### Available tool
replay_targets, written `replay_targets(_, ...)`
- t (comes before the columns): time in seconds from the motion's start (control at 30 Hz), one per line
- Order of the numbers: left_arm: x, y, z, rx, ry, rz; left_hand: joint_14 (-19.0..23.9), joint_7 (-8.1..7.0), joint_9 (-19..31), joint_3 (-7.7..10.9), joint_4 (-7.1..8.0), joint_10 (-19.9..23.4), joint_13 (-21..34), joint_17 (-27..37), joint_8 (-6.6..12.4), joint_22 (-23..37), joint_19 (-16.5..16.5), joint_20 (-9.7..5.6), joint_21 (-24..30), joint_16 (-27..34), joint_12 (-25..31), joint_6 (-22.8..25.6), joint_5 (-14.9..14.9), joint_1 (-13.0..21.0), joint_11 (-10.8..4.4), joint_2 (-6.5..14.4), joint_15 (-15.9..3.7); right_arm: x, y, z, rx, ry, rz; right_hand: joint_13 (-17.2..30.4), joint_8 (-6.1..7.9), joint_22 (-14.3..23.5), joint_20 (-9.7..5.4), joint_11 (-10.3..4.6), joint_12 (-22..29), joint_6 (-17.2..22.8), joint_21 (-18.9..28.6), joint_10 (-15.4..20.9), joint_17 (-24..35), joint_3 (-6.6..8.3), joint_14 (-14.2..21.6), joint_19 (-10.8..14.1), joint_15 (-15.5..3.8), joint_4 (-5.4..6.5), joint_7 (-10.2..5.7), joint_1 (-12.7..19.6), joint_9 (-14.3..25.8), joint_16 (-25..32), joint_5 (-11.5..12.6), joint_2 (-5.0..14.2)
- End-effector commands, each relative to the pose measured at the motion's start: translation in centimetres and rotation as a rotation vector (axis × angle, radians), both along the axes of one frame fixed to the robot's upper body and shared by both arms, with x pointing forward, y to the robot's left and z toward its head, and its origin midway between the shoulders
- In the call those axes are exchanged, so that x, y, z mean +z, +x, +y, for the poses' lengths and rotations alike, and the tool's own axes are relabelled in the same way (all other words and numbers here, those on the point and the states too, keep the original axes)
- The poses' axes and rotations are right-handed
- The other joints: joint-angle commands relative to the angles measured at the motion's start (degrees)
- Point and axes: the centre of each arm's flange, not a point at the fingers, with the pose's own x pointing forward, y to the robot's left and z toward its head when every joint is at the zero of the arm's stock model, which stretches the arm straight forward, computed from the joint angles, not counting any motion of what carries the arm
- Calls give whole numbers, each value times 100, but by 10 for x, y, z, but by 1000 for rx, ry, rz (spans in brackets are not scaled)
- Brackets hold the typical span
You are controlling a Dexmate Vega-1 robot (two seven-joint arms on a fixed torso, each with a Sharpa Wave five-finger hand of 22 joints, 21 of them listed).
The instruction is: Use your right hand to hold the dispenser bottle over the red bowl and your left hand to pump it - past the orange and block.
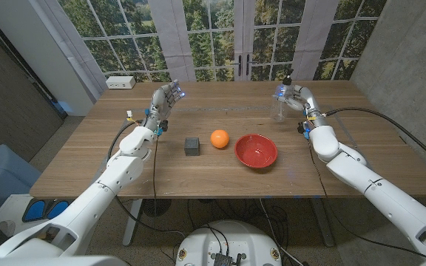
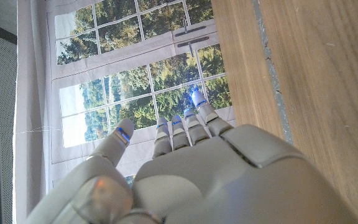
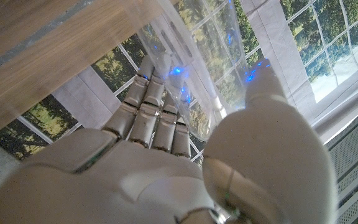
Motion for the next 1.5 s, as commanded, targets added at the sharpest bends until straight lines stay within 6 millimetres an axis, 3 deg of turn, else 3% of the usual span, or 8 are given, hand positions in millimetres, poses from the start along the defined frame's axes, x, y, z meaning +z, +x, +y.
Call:
replay_targets(0.03, 2, -4, 0, -10, 1, 0, 49, 12, 23, 30, -2, 60, 27, 8, 21, 24, 66, 8, -28, -22, 33, 38, 17, -62, 1, 279, -65, -11, -17, -6, -13, 20, -19, 17, -19, 2, -848, -998, -27, 1975, 56, 969, 14, -10, 785, -31, -1491, 4, -1538, 1082, 32, -41, 35, 1157)
replay_targets(0.53, 6, -6, -2, -28, 1, 3, 54, 7, 23, 30, 1, 54, 27, 11, 19, 25, 77, 8, -63, -23, 27, 33, 15, -81, 5, 273, -59, -22, -36, -6, -12, 18, -44, 33, -100, -75, -814, -1018, -124, 2021, 325, 1043, -75, -136, 706, 134, -1461, 85, -1610, 980, 34, -305, 97, 1130)
replay_targets(0.87, 12, -11, -5, -29, 17, -8, 58, 9, 23, 31, 1, 60, 27, 10, 19, 26, 91, 8, -87, -26, 27, 32, 15, -95, 7, 265, -57, -29, -51, -10, -7, 22, -45, 65, -138, -114, -821, -1018, -174, 2055, 379, 1074, -109, -188, 645, -24, -1465, 87, -1624, 985, 39, -429, 138, 1121)
replay_targets(1.5, 13, -19, -8, -35, 9, -15, 70, 9, 23, 35, 2, 71, 27, 9, 20, 27, 107, 12, -127, -27, 27, 34, 16, -114, 14, 261, -53, -43, -75, -17, -23, 29, -51, 101, -189, -162, -851, -1018, -244, 2083, 462, 1093, -112, -248, 601, -108, -1462, 92, -1628, 1004, 45, -526, 187, 1135)
